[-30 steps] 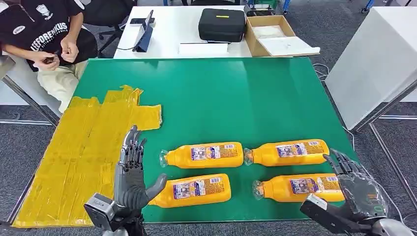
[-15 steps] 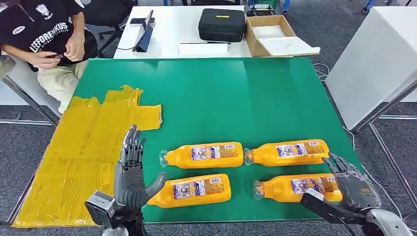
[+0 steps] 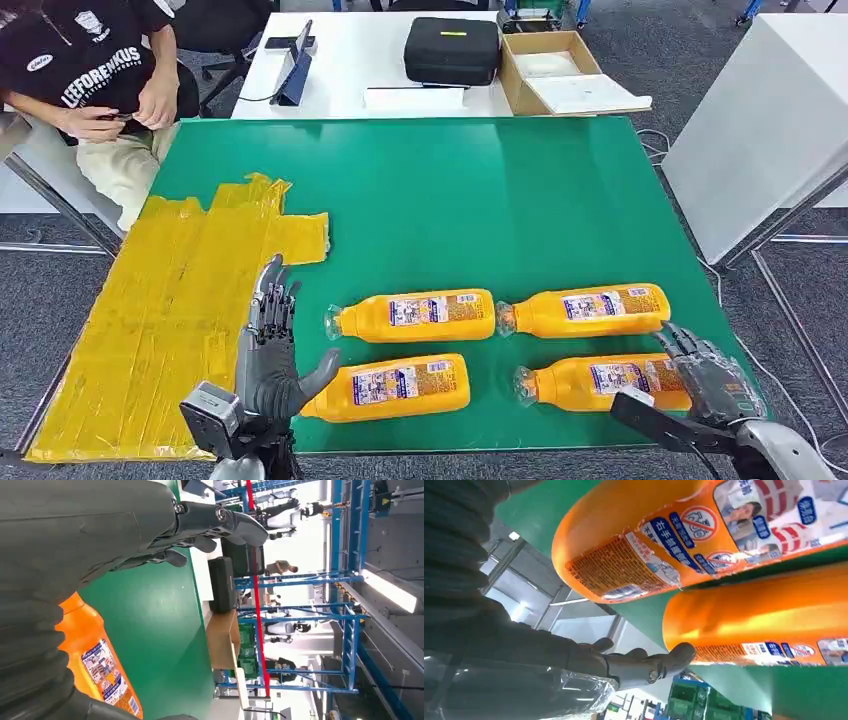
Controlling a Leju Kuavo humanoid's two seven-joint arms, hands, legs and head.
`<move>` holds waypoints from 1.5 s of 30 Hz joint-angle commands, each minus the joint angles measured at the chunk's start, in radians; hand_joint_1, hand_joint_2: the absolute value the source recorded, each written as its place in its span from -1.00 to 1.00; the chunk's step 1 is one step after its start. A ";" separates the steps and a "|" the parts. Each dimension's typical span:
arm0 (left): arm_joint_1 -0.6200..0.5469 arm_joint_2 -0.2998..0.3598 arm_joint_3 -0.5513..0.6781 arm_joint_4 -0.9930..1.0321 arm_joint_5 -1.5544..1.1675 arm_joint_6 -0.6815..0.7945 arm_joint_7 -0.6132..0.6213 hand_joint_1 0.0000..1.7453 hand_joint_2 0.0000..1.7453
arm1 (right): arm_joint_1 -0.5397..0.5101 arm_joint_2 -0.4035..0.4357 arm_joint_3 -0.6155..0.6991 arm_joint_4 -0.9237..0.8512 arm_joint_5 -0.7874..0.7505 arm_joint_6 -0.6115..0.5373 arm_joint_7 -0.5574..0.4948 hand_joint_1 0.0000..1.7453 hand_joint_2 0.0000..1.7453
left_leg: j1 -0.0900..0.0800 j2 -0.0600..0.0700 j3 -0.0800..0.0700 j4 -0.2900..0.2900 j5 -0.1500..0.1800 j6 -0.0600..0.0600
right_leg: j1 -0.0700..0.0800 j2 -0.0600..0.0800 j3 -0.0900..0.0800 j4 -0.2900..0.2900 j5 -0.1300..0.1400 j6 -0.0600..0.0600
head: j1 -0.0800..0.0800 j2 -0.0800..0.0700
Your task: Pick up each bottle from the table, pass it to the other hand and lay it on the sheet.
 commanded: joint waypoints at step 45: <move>-0.039 0.030 0.001 0.099 0.041 0.025 0.002 -1.00 1.00 | -0.091 -0.003 0.327 0.194 -0.062 -0.013 0.083 0.92 1.00 | 0.001 0.002 0.012 -0.002 -0.002 -0.001 | 0.001 0.002 0.012 -0.003 0.000 -0.001 | 0.000 0.000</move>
